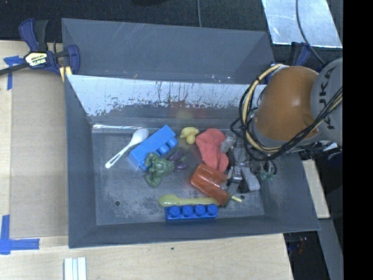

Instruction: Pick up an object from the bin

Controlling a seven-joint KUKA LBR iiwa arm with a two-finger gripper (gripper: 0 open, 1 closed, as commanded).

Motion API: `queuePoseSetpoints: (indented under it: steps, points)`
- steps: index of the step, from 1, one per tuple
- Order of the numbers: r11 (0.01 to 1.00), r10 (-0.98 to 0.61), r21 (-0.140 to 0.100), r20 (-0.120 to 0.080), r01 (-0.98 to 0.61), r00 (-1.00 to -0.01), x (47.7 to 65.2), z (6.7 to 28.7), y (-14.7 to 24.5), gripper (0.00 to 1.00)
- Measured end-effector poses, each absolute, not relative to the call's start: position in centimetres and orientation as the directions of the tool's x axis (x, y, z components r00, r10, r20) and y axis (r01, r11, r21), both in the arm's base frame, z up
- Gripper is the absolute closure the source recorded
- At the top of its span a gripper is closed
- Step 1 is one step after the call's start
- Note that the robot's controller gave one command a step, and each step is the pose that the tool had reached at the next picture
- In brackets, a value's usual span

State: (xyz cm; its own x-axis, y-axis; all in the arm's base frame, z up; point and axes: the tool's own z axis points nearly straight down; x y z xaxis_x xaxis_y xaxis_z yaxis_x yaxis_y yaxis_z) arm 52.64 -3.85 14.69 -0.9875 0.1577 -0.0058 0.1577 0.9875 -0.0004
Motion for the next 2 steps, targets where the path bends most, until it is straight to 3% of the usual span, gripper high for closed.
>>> queuePoseSetpoints:
  steps: [1,2]
  points:
    - [0.954,0.301,0.001,-0.003,0.301,-0.954,51.3,12.6,-1.2,0.00]
    - [0.967,0.253,0.001,-0.004,0.253,-0.967,50.8,14.8,-0.9,0.00]
